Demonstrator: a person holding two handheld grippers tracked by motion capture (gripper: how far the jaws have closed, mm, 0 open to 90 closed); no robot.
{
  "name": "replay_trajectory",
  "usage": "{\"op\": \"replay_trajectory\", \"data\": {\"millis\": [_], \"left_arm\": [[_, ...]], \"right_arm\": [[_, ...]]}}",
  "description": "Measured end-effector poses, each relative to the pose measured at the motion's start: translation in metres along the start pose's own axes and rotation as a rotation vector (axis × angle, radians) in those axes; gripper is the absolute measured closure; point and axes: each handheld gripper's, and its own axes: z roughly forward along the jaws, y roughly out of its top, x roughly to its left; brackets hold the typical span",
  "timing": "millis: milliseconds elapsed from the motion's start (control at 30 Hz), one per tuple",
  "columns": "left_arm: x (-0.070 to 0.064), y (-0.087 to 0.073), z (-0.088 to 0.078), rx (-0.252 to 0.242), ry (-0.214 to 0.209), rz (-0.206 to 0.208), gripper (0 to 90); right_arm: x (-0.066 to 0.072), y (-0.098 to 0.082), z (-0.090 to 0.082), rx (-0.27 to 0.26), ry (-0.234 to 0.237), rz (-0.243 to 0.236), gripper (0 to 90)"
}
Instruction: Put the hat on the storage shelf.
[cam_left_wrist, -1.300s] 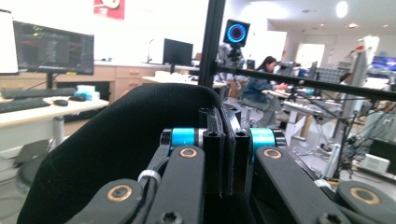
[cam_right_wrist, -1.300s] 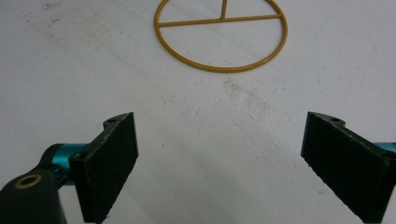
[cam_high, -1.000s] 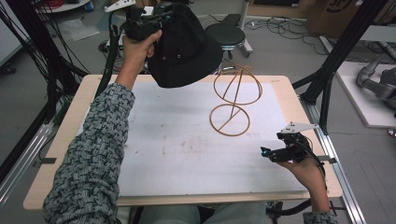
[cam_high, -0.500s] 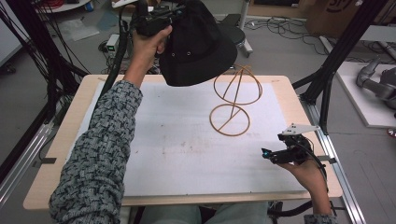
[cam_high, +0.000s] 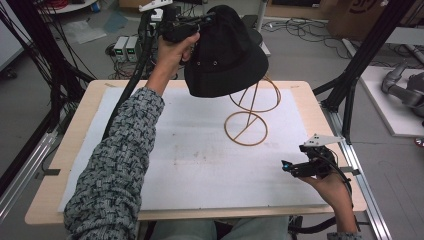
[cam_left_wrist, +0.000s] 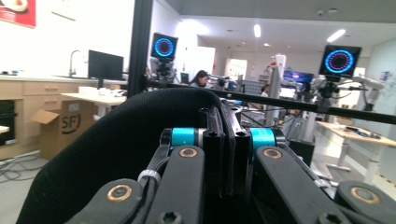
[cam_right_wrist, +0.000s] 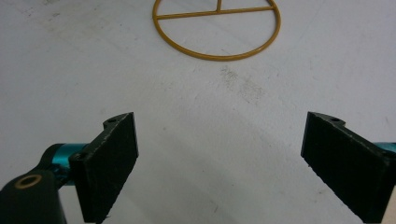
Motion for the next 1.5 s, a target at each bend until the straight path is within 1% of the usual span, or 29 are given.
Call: {"op": "replay_trajectory", "data": {"millis": [133,233,300,367,400,433,667,867,933,967,1033,1300,1367,1500], "left_arm": [[-0.002,-0.007,0.009,0.009,-0.013,-0.013,87.5],[-0.003,-0.01,0.012,0.014,-0.018,-0.018,87.5],[-0.004,-0.015,0.017,0.03,-0.032,-0.019,87.5],[-0.005,-0.016,0.019,0.035,-0.037,-0.017,87.5],[-0.005,-0.019,0.022,0.056,-0.046,-0.011,87.4],[-0.005,-0.021,0.023,0.063,-0.049,-0.011,87.4],[-0.008,-0.032,0.033,0.089,-0.072,-0.018,87.4],[-0.009,-0.036,0.038,0.105,-0.083,-0.017,87.4],[-0.011,-0.038,0.04,0.11,-0.088,-0.018,87.4],[-0.012,-0.04,0.041,0.122,-0.09,-0.015,87.3],[-0.012,-0.04,0.042,0.124,-0.094,-0.016,87.3],[-0.018,-0.048,0.051,0.158,-0.114,-0.008,87.2],[-0.019,-0.051,0.053,0.164,-0.119,-0.012,87.1],[-0.021,-0.056,0.057,0.192,-0.131,-0.004,86.9]], "right_arm": [[0.0,0.001,0.0,-0.001,0.002,-0.004,10.6],[0.0,0.001,0.001,-0.003,0.004,-0.008,10.7],[0.001,0.002,0.001,-0.002,0.004,-0.007,10.7],[0.0,0.002,0.001,-0.001,0.006,-0.01,10.6],[0.0,0.002,0.002,-0.003,0.008,-0.013,10.7],[0.001,0.002,0.002,-0.001,0.009,-0.012,10.7],[0.001,0.002,0.003,0.003,0.01,-0.012,10.7],[0.0,0.002,0.004,0.001,0.01,-0.016,10.7],[0.001,0.002,0.004,0.008,0.012,-0.01,10.7],[0.001,0.002,0.004,0.006,0.013,-0.01,10.7],[0.001,0.002,0.004,0.005,0.013,-0.009,10.6],[0.001,0.002,0.005,0.006,0.015,-0.014,10.7],[0.001,0.002,0.004,0.003,0.015,-0.015,10.6],[0.001,0.002,0.005,0.005,0.013,-0.016,10.6]]}}
